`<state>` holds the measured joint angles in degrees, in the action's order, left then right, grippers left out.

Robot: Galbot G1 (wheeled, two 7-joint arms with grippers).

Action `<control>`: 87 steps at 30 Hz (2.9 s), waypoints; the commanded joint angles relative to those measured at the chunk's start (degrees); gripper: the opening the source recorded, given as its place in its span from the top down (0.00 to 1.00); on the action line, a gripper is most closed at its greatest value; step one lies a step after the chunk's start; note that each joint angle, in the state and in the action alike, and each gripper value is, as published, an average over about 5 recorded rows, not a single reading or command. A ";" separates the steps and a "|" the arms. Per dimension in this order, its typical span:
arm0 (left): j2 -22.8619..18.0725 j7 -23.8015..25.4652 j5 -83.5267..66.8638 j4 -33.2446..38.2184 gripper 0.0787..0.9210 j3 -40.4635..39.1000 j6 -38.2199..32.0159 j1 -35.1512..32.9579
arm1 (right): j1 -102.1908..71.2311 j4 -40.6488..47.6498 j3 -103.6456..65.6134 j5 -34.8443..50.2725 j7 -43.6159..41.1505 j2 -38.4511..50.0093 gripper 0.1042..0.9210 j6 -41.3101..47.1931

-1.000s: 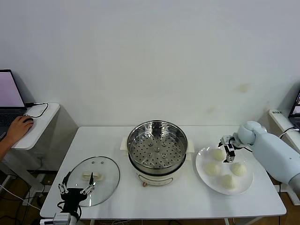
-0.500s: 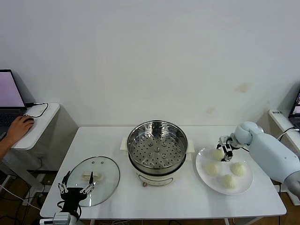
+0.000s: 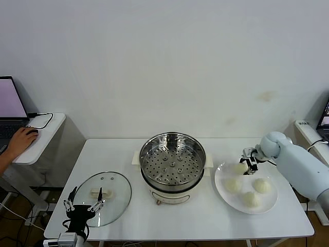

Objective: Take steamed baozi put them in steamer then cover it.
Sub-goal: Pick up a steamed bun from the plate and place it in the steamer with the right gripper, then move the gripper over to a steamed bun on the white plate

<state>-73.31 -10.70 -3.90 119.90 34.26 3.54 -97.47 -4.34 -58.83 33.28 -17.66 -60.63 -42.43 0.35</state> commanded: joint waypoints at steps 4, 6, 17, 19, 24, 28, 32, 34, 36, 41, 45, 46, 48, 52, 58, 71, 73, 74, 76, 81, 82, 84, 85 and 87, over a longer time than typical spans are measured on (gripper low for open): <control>0.50 0.05 -0.45 0.26 0.12 -0.04 0.04 0.14 | 20.01 -14.84 13.95 14.99 -0.43 10.73 0.41 1.84; 0.70 0.06 -0.71 0.33 0.12 -0.06 0.04 0.20 | 26.44 -17.01 18.36 18.54 -0.43 10.84 0.41 1.96; 1.68 0.12 -1.88 0.90 0.12 0.13 0.12 0.52 | 46.42 -22.31 35.36 33.15 3.27 -2.25 0.41 0.98; 1.84 0.14 -2.08 0.85 0.12 0.37 0.09 0.56 | 47.40 -23.59 37.68 34.54 4.65 -5.21 0.41 0.09; 1.88 0.21 -2.27 0.71 0.12 1.08 0.02 0.52 | 46.10 -24.61 40.98 33.11 7.62 -11.47 0.41 -4.29; 1.71 0.18 -2.31 0.68 0.12 1.39 -0.04 0.36 | 43.05 -22.90 42.03 26.44 8.32 -16.26 0.40 -9.03; 1.42 0.17 -2.26 0.75 0.12 1.57 -0.12 0.24 | 40.23 -19.12 42.71 18.10 8.85 -19.77 0.40 -13.52; 1.08 0.17 -2.24 0.88 0.12 1.66 -0.13 0.22 | 38.76 -16.65 42.56 14.19 9.40 -21.05 0.40 -16.03; 0.68 0.15 -2.22 1.05 0.12 1.75 -0.13 0.19 | 37.27 -14.42 42.26 11.34 10.16 -22.09 0.39 -18.45; 0.22 0.15 -2.27 1.34 0.12 2.19 -0.20 -0.18 | 33.94 -9.90 41.04 5.33 12.20 -24.21 0.39 -23.03; 0.17 0.12 -2.30 1.41 0.12 2.51 -0.22 -0.29 | 32.25 -7.78 40.63 2.30 13.11 -25.29 0.39 -25.34; 0.17 0.11 -2.31 1.47 0.12 2.56 -0.23 -0.29 | 31.93 -7.48 40.57 1.77 13.26 -25.45 0.39 -25.74; 0.13 0.10 -2.34 1.58 0.12 2.65 -0.22 -0.28 | 31.36 -7.00 40.45 0.54 13.43 -25.67 0.39 -26.46; 0.09 0.05 -2.37 1.66 0.12 2.65 -0.22 -0.24 | 30.36 -5.84 40.15 -2.46 13.83 -25.85 0.39 -27.76; 0.09 -0.05 -2.35 1.68 0.12 2.53 -0.28 -0.23 | 28.85 -3.18 38.95 -5.00 14.94 -26.29 0.39 -29.43; 0.13 -0.27 -1.92 2.45 0.12 2.59 -0.46 -0.76 | 27.31 -2.18 37.37 -5.22 16.56 -27.14 0.37 -30.67; 0.03 -0.29 -1.82 2.58 0.12 2.55 -0.45 -0.80 | 28.02 -2.96 37.25 -4.07 16.80 -26.63 0.32 -30.58; -0.02 -0.30 -1.74 2.61 0.12 2.50 -0.44 -0.81 | 28.82 -3.71 37.36 -2.94 16.61 -26.16 0.29 -30.32; -0.09 -0.30 -1.59 2.73 0.12 2.41 -0.41 -0.87 | 31.14 -5.92 38.09 1.02 15.72 -24.75 0.22 -28.73; -0.06 -0.28 -1.51 3.33 0.12 2.38 -0.27 -1.06 | 40.29 -16.24 41.63 19.54 9.30 -18.05 0.13 -13.41; 0.00 -0.27 -1.53 3.44 0.12 2.41 -0.23 -1.09 | 42.24 -18.98 42.29 23.15 7.71 -16.20 0.12 -9.00; 0.19 -0.26 -1.56 3.60 0.12 2.45 -0.17 -1.18 | 45.63 -23.81 43.45 29.02 5.45 -12.53 0.12 -1.59; 0.32 -0.26 -1.60 3.68 0.12 2.47 -0.13 -1.21 | 47.24 -25.84 44.01 30.44 4.65 -10.78 0.12 0.92; 0.58 -0.25 -1.68 3.79 0.12 2.51 -0.02 -1.23 | 50.11 -29.59 45.29 32.63 3.42 -7.27 0.12 5.71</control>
<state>-72.84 -10.97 -5.57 123.64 36.77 3.48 -98.71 34.34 -74.04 74.83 -3.15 -50.77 -60.47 -14.56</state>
